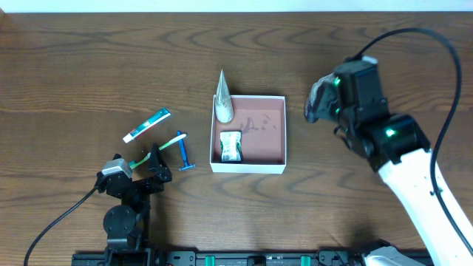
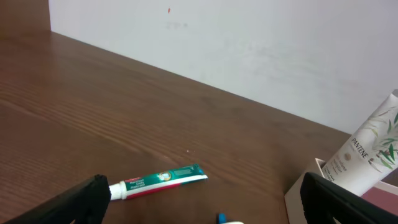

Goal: Pack container
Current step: 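Move the right gripper to the blue foam soap bottle and grasp it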

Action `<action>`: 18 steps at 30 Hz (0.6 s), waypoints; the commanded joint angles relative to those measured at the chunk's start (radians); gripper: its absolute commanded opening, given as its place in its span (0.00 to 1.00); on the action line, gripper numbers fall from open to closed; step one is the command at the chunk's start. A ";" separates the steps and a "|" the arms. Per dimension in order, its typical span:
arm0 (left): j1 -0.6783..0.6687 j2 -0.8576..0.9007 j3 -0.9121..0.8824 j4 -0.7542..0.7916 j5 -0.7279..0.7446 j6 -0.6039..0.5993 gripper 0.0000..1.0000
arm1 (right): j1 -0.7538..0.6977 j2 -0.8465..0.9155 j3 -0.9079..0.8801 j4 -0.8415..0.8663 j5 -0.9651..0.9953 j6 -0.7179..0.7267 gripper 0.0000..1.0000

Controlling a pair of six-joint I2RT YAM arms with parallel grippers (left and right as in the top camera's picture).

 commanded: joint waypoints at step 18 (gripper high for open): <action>0.003 -0.004 -0.023 -0.034 -0.008 0.013 0.98 | -0.127 0.342 0.001 0.312 -0.064 -0.109 0.67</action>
